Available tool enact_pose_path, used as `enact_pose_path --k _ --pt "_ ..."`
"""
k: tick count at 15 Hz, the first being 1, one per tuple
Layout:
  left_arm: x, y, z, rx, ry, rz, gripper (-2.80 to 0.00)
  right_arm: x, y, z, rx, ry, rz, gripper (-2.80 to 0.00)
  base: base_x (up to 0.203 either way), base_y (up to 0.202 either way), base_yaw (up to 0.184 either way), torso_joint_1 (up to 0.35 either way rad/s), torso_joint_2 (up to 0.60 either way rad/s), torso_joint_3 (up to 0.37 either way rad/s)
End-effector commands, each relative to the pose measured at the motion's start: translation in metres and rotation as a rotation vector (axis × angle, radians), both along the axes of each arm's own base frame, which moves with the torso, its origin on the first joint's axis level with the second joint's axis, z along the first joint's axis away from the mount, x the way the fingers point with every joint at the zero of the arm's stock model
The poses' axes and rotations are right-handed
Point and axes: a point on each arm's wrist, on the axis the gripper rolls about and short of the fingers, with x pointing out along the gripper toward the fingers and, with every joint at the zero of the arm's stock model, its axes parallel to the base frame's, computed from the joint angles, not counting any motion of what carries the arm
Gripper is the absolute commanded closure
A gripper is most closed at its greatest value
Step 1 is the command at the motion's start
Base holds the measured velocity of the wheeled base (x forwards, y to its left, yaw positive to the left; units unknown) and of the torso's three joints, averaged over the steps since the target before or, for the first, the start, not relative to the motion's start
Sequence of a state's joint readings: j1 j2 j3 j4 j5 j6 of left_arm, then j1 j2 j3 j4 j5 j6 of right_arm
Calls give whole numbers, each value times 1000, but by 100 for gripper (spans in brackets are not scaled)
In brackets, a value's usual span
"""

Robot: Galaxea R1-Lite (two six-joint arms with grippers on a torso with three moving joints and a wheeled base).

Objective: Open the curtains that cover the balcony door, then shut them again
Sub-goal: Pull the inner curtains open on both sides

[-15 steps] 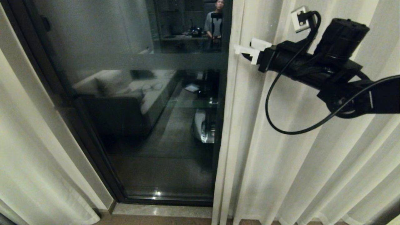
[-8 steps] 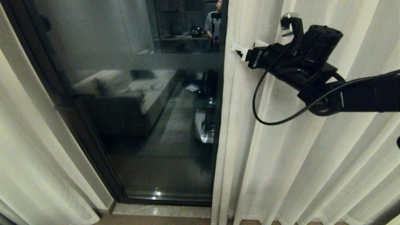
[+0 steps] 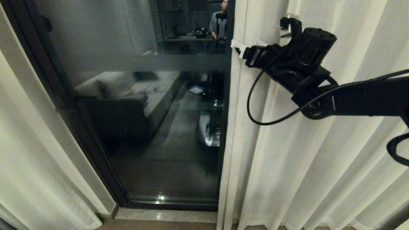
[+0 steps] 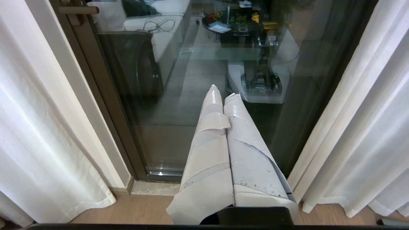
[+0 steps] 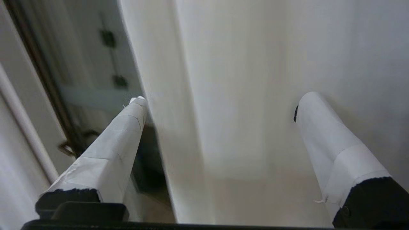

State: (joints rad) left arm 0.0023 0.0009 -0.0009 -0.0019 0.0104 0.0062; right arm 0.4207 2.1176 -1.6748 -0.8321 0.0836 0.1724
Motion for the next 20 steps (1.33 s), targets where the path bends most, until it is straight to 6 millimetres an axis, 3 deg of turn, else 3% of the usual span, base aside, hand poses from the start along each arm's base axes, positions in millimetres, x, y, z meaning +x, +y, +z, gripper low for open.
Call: enact_pose_path --k 1,5,18,19,20 --pt "0 0 0 0 -1 1 0 8 13 -6 8 -12 21 -280 0 0 0 0 0 0" --pt "0 0 0 0 -2 1 0 16 21 -14 20 -50 20 -280 0 0 0 0 0 0" --pt "0 0 0 0 -1 1 0 37 3 -32 -21 -55 -54 -280 0 0 0 0 0 0" --pt "0 0 0 0 -2 1 0 37 3 -32 -20 -62 -53 0 0 0 0 0 0 0" --pt "0 0 0 0 0 1 0 37 3 -32 -17 -65 -52 0 0 0 0 0 0 0"
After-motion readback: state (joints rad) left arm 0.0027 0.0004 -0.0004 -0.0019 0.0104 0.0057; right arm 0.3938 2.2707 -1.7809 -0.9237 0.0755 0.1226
